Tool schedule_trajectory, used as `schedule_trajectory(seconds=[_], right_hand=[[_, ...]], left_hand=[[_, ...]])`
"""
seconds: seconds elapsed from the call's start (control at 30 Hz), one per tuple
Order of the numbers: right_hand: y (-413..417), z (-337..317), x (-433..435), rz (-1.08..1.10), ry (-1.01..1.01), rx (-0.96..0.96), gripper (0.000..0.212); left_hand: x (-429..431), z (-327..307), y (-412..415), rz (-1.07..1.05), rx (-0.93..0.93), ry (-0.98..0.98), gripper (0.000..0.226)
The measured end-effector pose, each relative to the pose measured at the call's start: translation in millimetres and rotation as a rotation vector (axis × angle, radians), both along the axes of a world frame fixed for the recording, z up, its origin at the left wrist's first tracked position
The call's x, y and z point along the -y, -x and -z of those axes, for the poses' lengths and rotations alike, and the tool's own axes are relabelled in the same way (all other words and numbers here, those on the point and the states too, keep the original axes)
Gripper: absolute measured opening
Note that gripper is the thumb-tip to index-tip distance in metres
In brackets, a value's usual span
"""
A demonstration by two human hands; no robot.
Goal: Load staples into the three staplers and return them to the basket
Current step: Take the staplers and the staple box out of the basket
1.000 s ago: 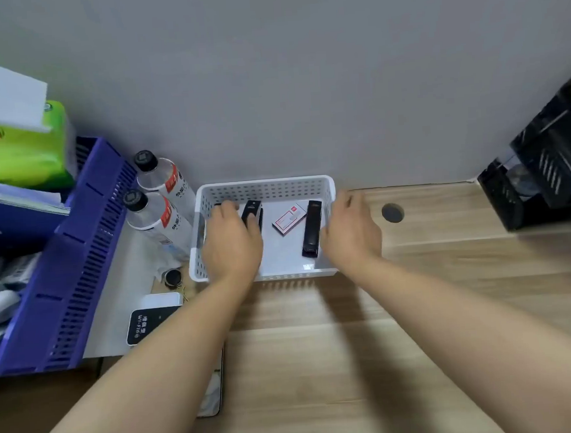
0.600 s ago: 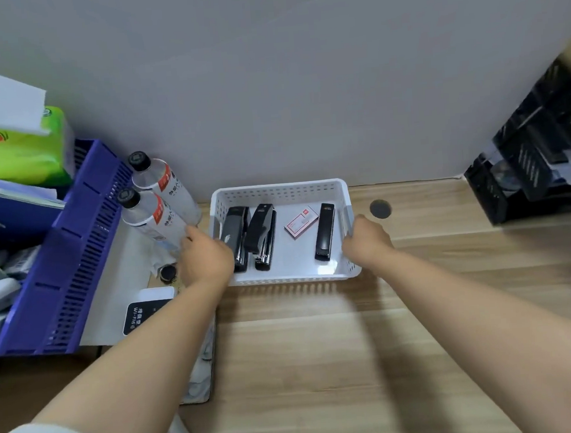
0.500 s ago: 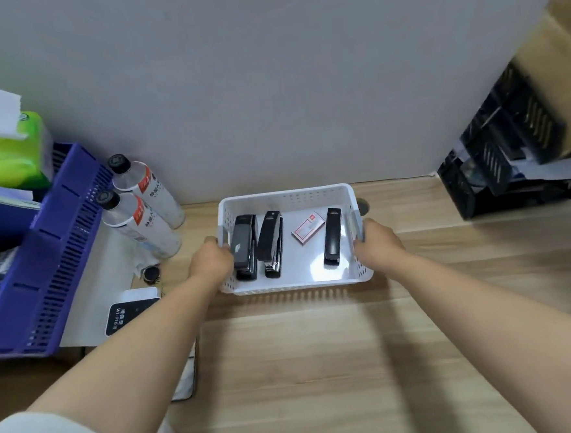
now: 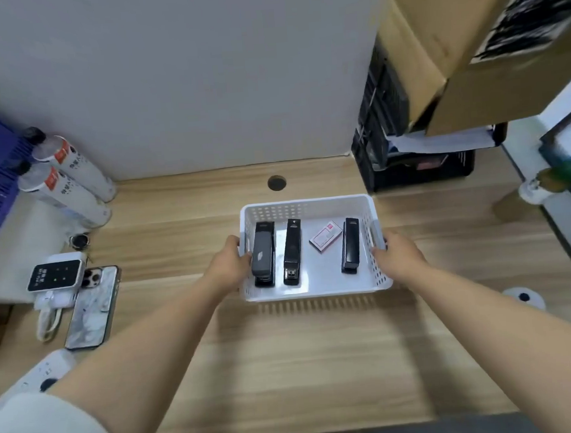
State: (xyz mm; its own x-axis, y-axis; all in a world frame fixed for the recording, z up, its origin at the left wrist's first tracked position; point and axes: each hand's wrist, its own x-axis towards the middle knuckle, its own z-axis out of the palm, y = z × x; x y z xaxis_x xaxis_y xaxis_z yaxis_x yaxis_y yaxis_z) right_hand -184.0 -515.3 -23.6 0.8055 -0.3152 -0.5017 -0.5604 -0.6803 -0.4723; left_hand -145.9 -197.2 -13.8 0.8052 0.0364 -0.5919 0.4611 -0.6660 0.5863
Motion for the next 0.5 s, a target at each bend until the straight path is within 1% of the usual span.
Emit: schedule_trajectory(seconds=[0.07,0.1,0.13,0.17,0.2,0.23,0.27,0.33,0.4,0.5], right_hand=[[8.6,-1.2,3.9,0.014,-0.057,0.0,0.03],[12.0,-4.4,4.9,0.014,-0.034,0.033,0.031],[13.3,-8.8,3.3,-0.013,0.067,0.104,0.031],[12.3,-13.8,-0.6,-0.073,0.227,0.211,0.031],[10.4,-18.9,-6.2,-0.159,0.366,0.321,0.031],[8.6,-23.9,-13.6,-0.248,0.422,0.406,0.032],[5.7,-27.0,-22.8,-0.339,0.407,0.414,0.035],[-0.7,-25.3,-41.4,-0.47,0.355,0.274,0.047],[-6.6,-18.6,-54.5,-0.483,0.384,0.117,0.057],[-13.6,-6.9,-58.9,-0.414,0.496,0.056,0.062]], left_hand=[[8.8,-2.4,9.0,-0.033,0.069,-0.078,0.033],[14.3,-5.4,12.6,-0.038,0.164,-0.167,0.035],[19.4,-9.6,15.6,-0.024,0.295,-0.266,0.034],[25.3,-14.9,18.2,0.013,0.437,-0.335,0.031],[33.0,-19.7,19.6,0.078,0.546,-0.353,0.026],[42.6,-23.5,20.1,0.17,0.59,-0.341,0.024],[52.6,-25.4,20.4,0.27,0.578,-0.333,0.025],[72.0,-23.4,18.2,0.426,0.47,-0.409,0.037],[87.6,-16.2,13.3,0.506,0.414,-0.523,0.047],[103.1,-4.1,6.7,0.582,0.395,-0.657,0.049]])
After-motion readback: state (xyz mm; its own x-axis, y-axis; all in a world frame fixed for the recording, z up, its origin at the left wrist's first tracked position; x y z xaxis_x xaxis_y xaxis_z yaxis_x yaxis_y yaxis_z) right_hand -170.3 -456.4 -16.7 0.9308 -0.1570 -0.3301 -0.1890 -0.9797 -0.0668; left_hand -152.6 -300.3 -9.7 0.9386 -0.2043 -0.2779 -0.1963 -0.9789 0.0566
